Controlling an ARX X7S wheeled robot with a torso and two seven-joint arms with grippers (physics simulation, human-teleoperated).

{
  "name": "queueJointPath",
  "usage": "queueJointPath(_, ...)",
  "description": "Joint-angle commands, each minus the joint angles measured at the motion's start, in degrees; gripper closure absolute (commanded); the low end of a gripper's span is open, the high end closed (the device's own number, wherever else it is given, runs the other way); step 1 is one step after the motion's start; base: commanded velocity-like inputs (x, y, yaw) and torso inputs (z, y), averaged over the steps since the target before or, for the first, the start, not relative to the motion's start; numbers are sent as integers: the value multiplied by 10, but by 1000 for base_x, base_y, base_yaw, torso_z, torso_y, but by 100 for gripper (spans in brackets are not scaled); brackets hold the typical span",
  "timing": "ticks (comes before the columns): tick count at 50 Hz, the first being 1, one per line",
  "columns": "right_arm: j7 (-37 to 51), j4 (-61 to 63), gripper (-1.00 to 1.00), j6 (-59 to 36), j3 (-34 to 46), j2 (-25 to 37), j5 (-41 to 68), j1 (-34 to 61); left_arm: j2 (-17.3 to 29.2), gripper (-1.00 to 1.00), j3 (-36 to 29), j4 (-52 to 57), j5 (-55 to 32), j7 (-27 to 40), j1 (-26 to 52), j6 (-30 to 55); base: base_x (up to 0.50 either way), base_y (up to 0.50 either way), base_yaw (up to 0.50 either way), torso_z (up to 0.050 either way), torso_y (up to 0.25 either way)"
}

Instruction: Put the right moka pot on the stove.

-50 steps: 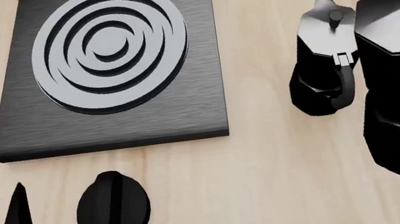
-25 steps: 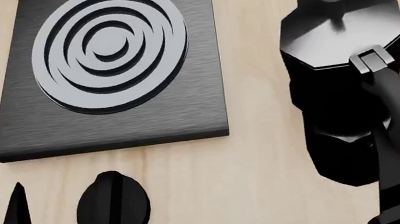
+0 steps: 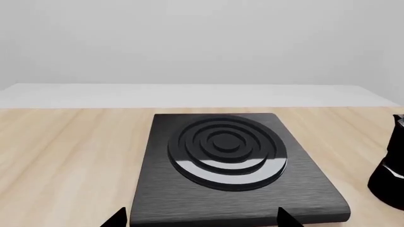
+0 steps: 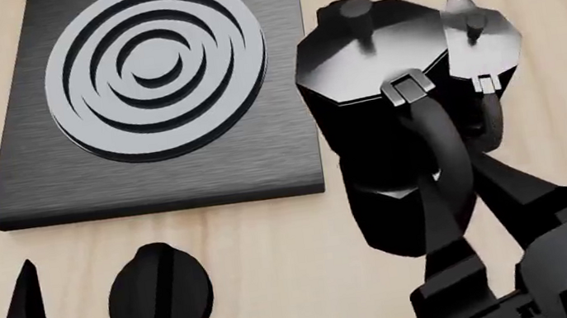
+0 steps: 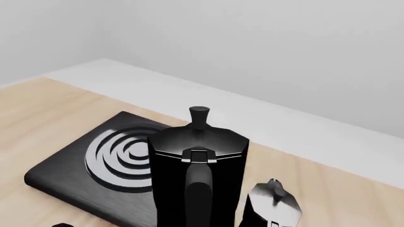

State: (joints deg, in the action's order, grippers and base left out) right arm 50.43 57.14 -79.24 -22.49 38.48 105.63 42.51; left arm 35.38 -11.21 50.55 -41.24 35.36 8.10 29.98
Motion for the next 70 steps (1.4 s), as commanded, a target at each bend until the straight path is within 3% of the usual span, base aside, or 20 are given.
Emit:
queueJointPath(1,-46,-14,100,-32,22,-52,-74,33,2,-100,-2,0,1,1,-2,-3,0,0,0,0,0)
queueJointPath(18,-147,-23,100,-43,84,-106,-226,53,4,-100,-4,0,0,4,-2,-4,0,0,0,1,1)
queueJointPath(19,-86,-68,100,-45,107,-95,-160,112,5,-100,-3,2,-4,6,1,0,0,0,0,0,0)
queueJointPath(24,-81,-83,100,-40,128,-101,-161,133,5,-100,-5,0,-2,5,1,-2,0,0,0,0,0)
queueJointPath(25,-129,-51,100,-26,125,-106,-221,89,6,-100,-5,1,-3,6,2,-1,0,0,0,0,0)
queueJointPath(28,-156,-49,100,-13,134,-106,-257,81,6,-100,-5,0,-1,5,0,-4,0,0,0,0,3)
queueJointPath(29,-122,-81,100,-24,142,-104,-217,125,7,-100,-4,2,-6,8,4,0,0,0,0,0,0)
queueJointPath(31,-169,-55,100,0,150,-105,-281,84,6,-100,-5,1,-3,7,2,-2,0,0,0,0,0)
queueJointPath(34,-164,-77,100,1,164,-106,-279,113,6,-100,-6,1,-2,7,1,-4,0,0,0,0,0)
queueJointPath(36,-236,-54,100,60,192,-99,-377,55,6,-100,-6,0,-1,6,1,-5,0,0,0,0,0)
queueJointPath(38,-190,-92,100,24,186,-106,-312,125,7,-100,-5,2,-6,9,4,-1,0,0,1,0,0)
queueJointPath(55,-328,-168,100,173,310,-123,-528,103,9,-100,-8,0,-3,9,2,-6,0,0,0,1,1)
queueJointPath(59,-373,-200,100,267,365,-124,-618,51,8,-100,-10,-3,1,6,0,-10,0,0,0,0,0)
queueJointPath(62,-373,-226,100,247,366,-138,-604,99,10,-100,-9,-1,-4,8,3,-7,0,0,0,0,3)
queueJointPath(70,-422,-308,100,371,408,-161,-692,86,10,-100,-11,-2,-1,6,0,-12,0,0,0,0,0)
